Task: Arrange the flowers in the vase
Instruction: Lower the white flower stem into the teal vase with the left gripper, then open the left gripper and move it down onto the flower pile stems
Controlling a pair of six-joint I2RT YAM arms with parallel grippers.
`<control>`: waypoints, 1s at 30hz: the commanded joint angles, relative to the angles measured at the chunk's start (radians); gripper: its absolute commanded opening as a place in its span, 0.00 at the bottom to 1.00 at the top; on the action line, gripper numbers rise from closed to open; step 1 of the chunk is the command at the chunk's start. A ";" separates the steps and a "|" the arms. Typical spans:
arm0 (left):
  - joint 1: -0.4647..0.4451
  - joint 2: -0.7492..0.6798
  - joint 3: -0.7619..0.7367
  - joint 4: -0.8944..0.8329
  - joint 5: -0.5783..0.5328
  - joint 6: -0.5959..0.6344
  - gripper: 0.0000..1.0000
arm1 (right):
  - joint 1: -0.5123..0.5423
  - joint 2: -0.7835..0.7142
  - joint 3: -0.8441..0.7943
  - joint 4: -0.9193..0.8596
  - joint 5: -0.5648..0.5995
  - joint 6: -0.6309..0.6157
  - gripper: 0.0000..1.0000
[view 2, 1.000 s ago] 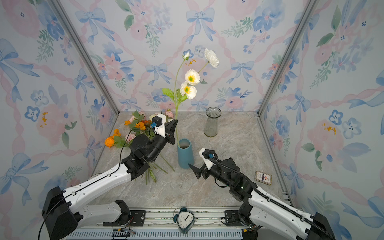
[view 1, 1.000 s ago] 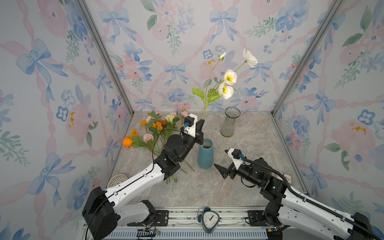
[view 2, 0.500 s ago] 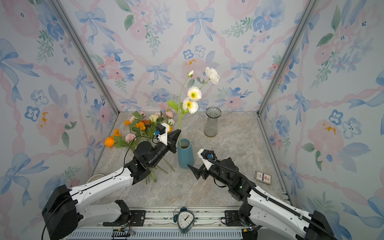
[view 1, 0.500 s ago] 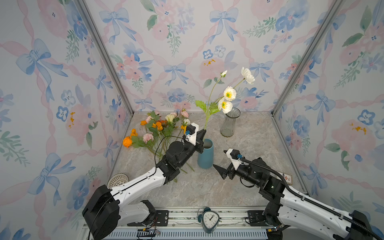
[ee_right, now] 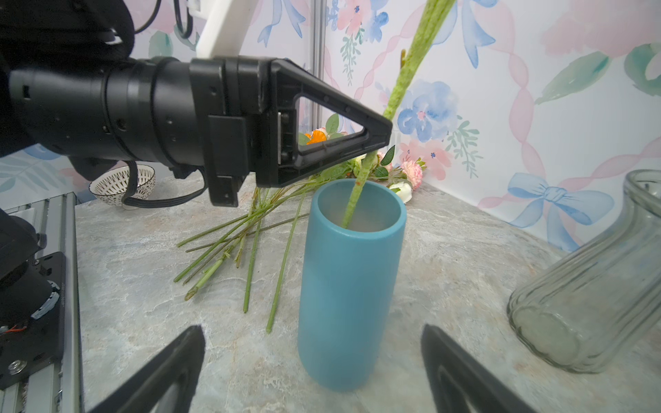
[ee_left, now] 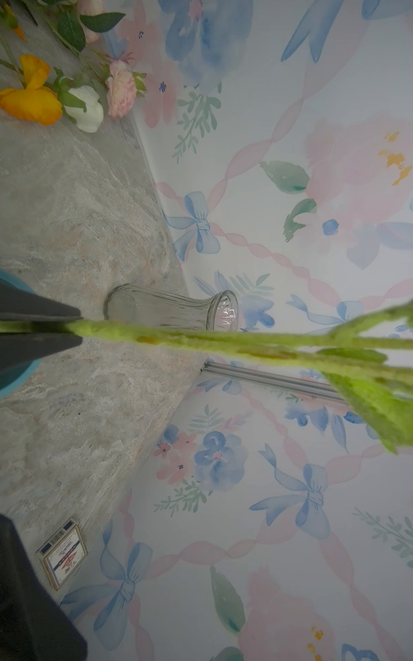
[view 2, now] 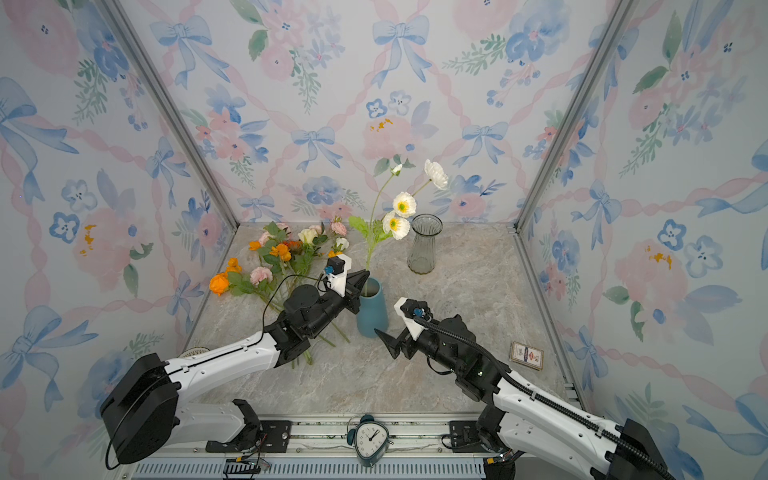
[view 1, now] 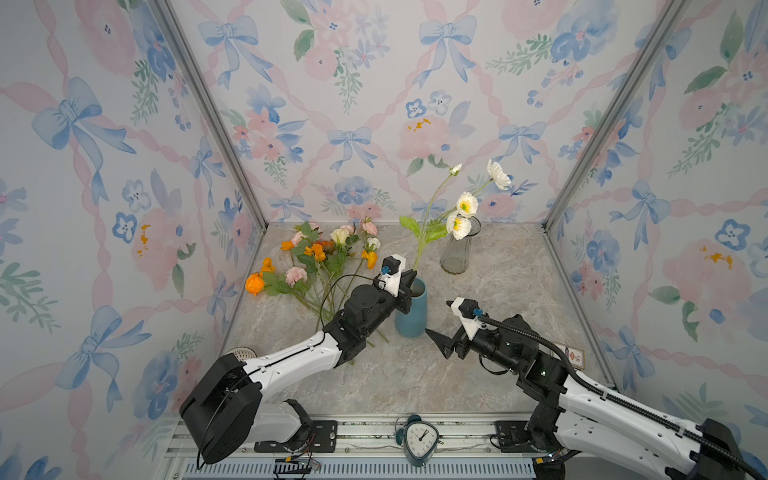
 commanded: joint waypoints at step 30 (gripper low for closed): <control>0.394 -0.044 0.130 -0.820 -0.177 -0.078 0.41 | 0.224 0.125 0.009 0.106 -0.022 -0.109 0.97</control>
